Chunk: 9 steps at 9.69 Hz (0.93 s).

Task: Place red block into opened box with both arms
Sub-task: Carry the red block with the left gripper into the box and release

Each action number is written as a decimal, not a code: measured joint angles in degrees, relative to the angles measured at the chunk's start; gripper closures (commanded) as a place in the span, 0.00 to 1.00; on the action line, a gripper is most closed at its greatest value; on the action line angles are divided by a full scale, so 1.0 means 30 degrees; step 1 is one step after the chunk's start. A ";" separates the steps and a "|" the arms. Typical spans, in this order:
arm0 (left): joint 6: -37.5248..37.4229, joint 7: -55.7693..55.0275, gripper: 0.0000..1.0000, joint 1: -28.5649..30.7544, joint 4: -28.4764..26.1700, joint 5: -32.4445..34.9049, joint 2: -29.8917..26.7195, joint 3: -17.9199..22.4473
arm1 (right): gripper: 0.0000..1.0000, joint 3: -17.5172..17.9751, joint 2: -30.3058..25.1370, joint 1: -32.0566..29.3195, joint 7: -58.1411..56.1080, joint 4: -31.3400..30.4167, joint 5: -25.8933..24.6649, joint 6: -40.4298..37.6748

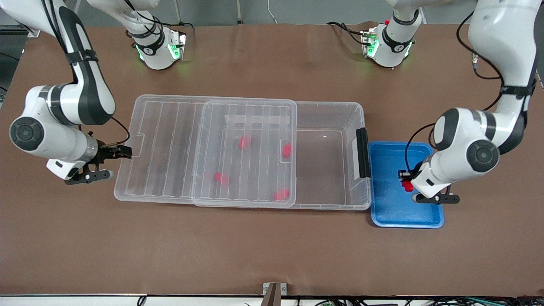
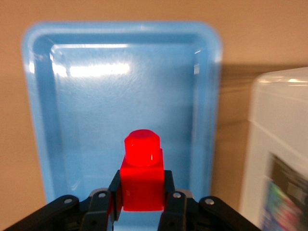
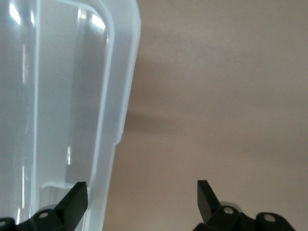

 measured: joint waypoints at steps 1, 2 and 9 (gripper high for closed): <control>-0.1294 -0.0834 1.00 -0.0007 0.0391 -0.0010 -0.1024 -0.0816 | 0.00 -0.0312 -0.0010 -0.0034 -0.0420 0.0152 -0.0009 -0.0145; -0.2344 -0.2249 1.00 -0.0012 0.0457 -0.0043 -0.1815 -0.1821 | 0.00 -0.0539 -0.0010 -0.0077 -0.0681 0.0196 -0.0020 -0.0199; 0.3762 -1.0910 1.00 -0.2256 -0.2847 -0.0022 0.0165 -0.5244 | 0.00 -0.0697 -0.1167 -0.0109 0.2695 0.3857 -0.0269 -0.4476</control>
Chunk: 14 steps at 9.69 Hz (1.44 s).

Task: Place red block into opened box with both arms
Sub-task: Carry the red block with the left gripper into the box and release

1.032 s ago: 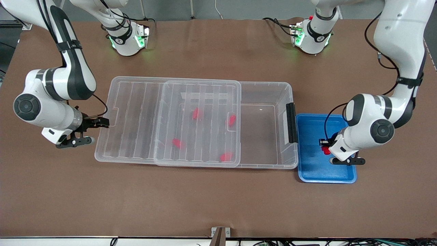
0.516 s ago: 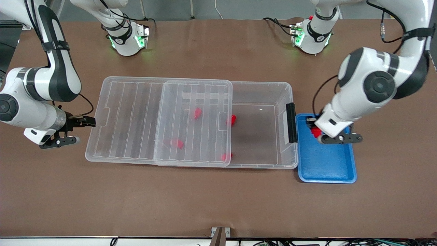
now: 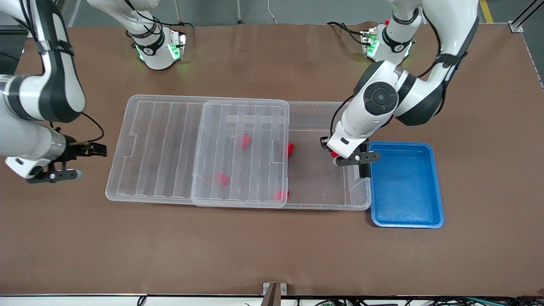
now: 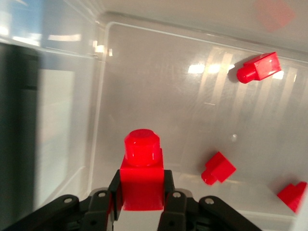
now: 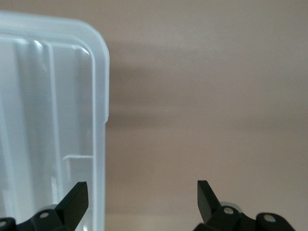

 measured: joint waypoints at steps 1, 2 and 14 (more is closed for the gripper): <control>0.2059 0.0006 1.00 0.0033 -0.0987 0.0011 0.0768 0.0064 | 0.00 0.0023 -0.1122 0.0002 0.1372 0.0752 0.0320 -0.1097; 0.3447 0.0049 1.00 0.0041 -0.1641 0.0590 0.1694 0.0115 | 0.00 -0.0017 -0.2462 -0.0124 0.2118 0.1291 0.0685 -0.2205; -0.3813 -0.0259 0.00 0.0390 0.4042 0.3990 0.3031 -0.1396 | 0.00 -0.0113 -0.3876 -0.1263 0.2467 0.4410 0.2042 -0.5555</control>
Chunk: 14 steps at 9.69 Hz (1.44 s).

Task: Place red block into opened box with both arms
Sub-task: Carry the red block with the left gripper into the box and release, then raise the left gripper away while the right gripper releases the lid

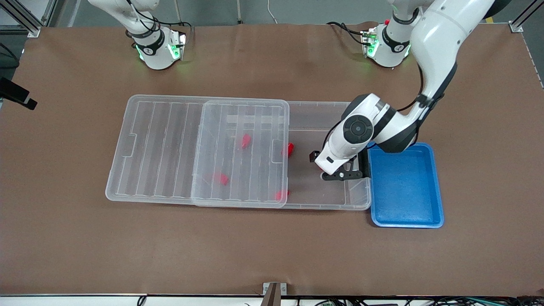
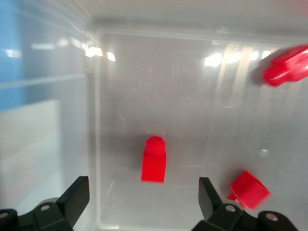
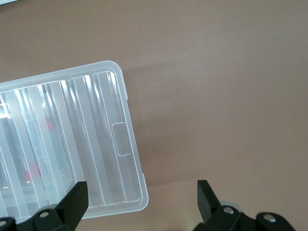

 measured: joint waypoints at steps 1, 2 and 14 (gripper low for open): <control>-0.2193 0.0053 0.00 -0.0001 0.1699 0.0010 -0.0683 -0.0226 | 0.00 0.0001 0.0000 -0.0004 0.0000 0.0007 0.0020 0.0008; -0.4133 0.0430 0.00 0.0015 0.3463 0.0039 -0.1188 -0.0251 | 0.00 0.0001 0.0001 -0.0005 0.0000 0.0012 0.0037 0.0019; -0.9900 1.1421 0.00 0.3294 0.5532 -0.4860 -0.9127 0.5657 | 1.00 0.0046 0.1466 -0.0839 -0.7476 -1.1876 0.0424 1.1154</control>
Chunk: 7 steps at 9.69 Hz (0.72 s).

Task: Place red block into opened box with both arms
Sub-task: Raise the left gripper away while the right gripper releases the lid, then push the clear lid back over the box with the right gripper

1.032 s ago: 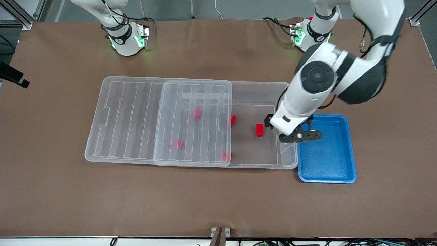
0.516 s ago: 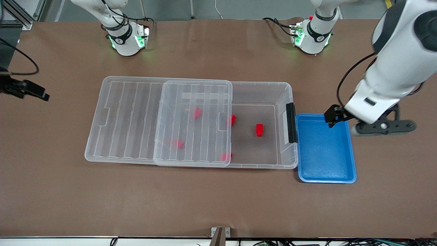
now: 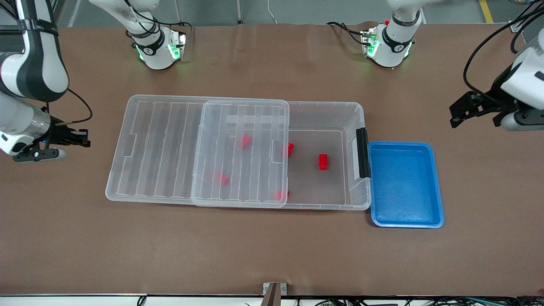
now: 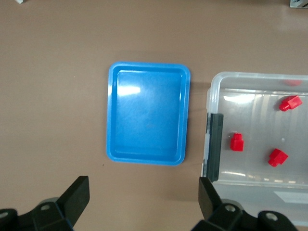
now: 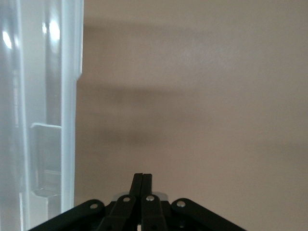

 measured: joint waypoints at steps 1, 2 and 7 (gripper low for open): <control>-0.0304 0.0650 0.00 -0.0999 -0.0687 -0.0283 -0.0836 0.1735 | 1.00 0.0092 0.0189 0.0033 -0.0053 -0.0354 0.0114 0.0174; -0.0377 0.1021 0.00 -0.1528 -0.1437 -0.0362 -0.1587 0.2713 | 1.00 0.0180 0.0389 0.0116 -0.0056 -0.0438 0.0201 0.0215; -0.0412 0.2062 0.00 -0.1696 -0.3984 -0.1156 -0.3763 0.3984 | 1.00 0.0367 0.0893 0.0932 -0.0119 -0.0573 0.2700 0.0174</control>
